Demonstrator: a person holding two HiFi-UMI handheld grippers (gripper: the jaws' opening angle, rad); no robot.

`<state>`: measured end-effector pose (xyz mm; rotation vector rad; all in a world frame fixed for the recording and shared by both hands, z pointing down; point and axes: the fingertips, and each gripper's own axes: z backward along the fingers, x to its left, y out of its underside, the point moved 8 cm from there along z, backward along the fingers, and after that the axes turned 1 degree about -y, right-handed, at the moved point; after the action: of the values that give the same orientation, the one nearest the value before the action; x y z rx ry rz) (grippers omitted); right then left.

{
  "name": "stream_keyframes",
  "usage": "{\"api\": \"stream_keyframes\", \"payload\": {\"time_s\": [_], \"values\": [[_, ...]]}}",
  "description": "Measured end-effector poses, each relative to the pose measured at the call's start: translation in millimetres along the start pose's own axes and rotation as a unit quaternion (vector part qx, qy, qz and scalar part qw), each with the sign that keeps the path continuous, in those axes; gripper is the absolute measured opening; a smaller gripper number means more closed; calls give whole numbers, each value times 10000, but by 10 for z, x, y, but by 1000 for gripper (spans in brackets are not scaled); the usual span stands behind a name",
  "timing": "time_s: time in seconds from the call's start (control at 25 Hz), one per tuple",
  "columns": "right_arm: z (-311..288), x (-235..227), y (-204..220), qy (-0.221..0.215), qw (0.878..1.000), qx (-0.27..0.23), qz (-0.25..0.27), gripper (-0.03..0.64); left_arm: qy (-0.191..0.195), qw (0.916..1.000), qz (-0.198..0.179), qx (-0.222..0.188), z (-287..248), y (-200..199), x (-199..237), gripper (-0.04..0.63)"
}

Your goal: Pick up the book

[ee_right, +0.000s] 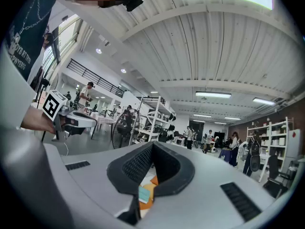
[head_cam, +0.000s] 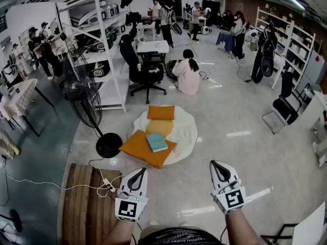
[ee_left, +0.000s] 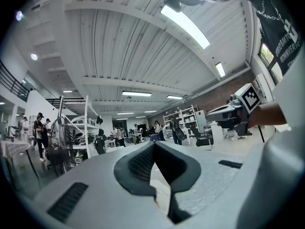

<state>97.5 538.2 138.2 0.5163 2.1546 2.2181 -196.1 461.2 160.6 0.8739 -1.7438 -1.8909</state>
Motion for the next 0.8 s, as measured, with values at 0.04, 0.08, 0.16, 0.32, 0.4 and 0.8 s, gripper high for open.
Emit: {"api": "stream_keyframes", "payload": {"time_s": [0.04,0.08,0.16,0.32,0.4,0.8], "values": [[43,-42,54,-31,10000,15,-52,-3,24,10000,18,15,-31,4,-73,2],[84,-82,108,-70,9999,25,-109,-3,39,10000,36,24,-59,7,-142,2],[150,-155,203,-201,9995,11,-253,-3,17,10000,73,21,-101,13,-257,2],[186,-264,344,-509,9974,-77,-505,-3,-156,9998,86,60,-128,60,-408,2],[155,-281,427,-683,9960,-68,-566,-3,-224,9995,105,202,-126,115,-455,2],[-218,-160,909,-1105,9876,330,-1063,-3,-439,9952,332,809,-273,553,-230,2]]}}
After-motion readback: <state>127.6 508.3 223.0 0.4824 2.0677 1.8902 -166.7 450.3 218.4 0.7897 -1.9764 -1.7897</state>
